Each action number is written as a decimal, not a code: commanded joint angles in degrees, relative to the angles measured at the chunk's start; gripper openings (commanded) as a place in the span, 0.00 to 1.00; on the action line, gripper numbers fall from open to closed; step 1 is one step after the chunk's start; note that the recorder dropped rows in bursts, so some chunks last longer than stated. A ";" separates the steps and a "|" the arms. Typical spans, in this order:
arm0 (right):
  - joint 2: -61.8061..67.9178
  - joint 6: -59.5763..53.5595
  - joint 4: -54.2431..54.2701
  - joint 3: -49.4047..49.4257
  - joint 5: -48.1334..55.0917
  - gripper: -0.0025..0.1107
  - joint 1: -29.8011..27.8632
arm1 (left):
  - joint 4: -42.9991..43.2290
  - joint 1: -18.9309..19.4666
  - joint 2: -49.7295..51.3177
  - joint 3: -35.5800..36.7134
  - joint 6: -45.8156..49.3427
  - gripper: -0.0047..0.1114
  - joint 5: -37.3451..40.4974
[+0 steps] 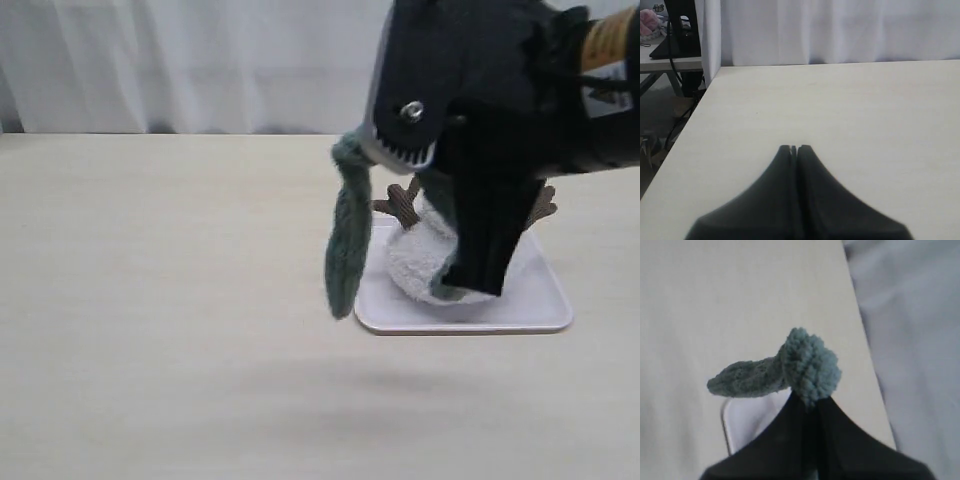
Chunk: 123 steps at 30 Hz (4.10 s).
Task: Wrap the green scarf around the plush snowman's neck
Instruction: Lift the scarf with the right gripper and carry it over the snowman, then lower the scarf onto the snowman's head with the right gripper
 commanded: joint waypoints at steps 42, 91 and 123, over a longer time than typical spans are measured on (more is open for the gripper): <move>9.04 23.14 -45.87 15.56 -12.75 0.06 -5.63 | -0.29 0.29 -0.18 0.17 -0.10 0.04 -0.72; 18.66 36.20 -57.82 11.15 -27.64 0.06 -28.31 | -0.29 0.29 -0.18 0.17 -0.10 0.04 -0.72; 31.21 46.12 -55.26 2.63 -31.68 0.06 -34.10 | -0.29 0.29 -0.18 0.17 -0.10 0.04 -0.60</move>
